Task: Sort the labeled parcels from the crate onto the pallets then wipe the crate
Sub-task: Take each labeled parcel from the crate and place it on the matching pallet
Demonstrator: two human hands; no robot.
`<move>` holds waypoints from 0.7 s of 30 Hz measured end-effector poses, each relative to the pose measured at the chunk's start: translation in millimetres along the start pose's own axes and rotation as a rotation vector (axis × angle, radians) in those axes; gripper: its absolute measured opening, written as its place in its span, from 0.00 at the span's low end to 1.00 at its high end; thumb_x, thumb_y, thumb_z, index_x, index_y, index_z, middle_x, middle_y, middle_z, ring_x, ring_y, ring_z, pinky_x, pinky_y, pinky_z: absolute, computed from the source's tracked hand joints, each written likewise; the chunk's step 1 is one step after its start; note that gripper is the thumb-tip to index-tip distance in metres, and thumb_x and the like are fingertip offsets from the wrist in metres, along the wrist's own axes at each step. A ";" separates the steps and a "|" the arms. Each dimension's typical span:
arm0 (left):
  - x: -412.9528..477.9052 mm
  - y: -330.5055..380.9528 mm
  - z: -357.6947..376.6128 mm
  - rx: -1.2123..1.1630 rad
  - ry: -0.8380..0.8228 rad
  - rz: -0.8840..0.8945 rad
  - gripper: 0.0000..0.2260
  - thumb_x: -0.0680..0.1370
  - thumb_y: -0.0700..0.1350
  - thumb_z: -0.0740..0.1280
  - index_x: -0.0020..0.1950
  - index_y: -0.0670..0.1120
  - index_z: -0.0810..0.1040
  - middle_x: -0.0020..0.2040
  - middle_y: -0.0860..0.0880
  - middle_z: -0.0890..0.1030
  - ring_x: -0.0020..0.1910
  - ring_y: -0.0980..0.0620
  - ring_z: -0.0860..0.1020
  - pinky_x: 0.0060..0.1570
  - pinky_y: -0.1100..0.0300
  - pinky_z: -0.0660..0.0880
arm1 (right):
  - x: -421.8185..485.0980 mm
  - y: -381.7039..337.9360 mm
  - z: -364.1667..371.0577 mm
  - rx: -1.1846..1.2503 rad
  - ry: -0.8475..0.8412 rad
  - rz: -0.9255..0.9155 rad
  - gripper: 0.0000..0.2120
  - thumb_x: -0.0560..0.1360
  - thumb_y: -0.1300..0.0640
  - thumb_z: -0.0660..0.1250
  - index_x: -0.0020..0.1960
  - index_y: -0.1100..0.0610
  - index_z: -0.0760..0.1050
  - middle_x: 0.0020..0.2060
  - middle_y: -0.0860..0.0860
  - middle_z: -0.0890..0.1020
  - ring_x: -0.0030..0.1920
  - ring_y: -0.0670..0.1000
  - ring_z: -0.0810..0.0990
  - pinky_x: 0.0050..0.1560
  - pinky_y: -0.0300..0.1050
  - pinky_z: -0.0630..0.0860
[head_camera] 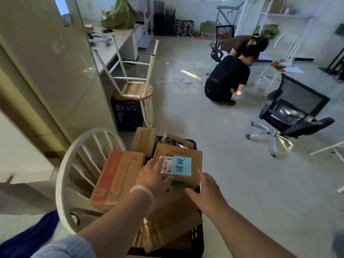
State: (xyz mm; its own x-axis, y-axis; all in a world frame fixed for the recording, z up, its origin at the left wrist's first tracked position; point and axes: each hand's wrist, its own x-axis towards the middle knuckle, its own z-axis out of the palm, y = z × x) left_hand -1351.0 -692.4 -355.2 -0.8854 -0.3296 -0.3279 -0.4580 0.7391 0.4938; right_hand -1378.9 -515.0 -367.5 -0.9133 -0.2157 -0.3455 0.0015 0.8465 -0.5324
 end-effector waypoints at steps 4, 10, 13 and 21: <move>31.2 10.9 9.9 -0.048 -0.013 -0.112 0.33 0.78 0.57 0.64 0.78 0.61 0.49 0.80 0.51 0.50 0.78 0.44 0.50 0.74 0.44 0.55 | 53.3 6.7 -17.9 -0.007 -0.023 -0.021 0.42 0.74 0.42 0.69 0.79 0.48 0.47 0.76 0.51 0.59 0.75 0.54 0.59 0.72 0.53 0.64; 68.5 25.5 25.1 0.041 -0.014 -0.255 0.36 0.78 0.59 0.64 0.79 0.61 0.45 0.80 0.47 0.45 0.78 0.42 0.47 0.74 0.42 0.56 | 122.0 10.9 -33.8 -0.064 -0.103 -0.042 0.43 0.74 0.43 0.69 0.79 0.48 0.47 0.77 0.52 0.55 0.76 0.55 0.57 0.74 0.53 0.62; 77.4 25.9 30.2 0.072 -0.039 -0.319 0.36 0.78 0.60 0.62 0.78 0.61 0.42 0.80 0.46 0.44 0.78 0.41 0.47 0.74 0.42 0.57 | 142.7 11.1 -33.1 -0.060 -0.143 -0.025 0.45 0.73 0.42 0.69 0.79 0.47 0.45 0.76 0.53 0.55 0.75 0.56 0.59 0.71 0.53 0.66; 80.9 29.2 38.7 -0.107 -0.010 -0.409 0.33 0.77 0.54 0.66 0.77 0.65 0.52 0.79 0.52 0.46 0.76 0.41 0.52 0.72 0.43 0.59 | 166.6 17.1 -30.1 0.298 -0.330 0.205 0.38 0.76 0.54 0.70 0.76 0.45 0.50 0.60 0.53 0.75 0.49 0.53 0.79 0.44 0.54 0.83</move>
State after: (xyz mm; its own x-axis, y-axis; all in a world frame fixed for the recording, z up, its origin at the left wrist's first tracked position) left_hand -1433.0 -674.7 -398.4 -0.6281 -0.5773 -0.5217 -0.7779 0.4832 0.4017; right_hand -1543.3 -521.9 -410.9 -0.7041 -0.2426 -0.6674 0.3288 0.7216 -0.6092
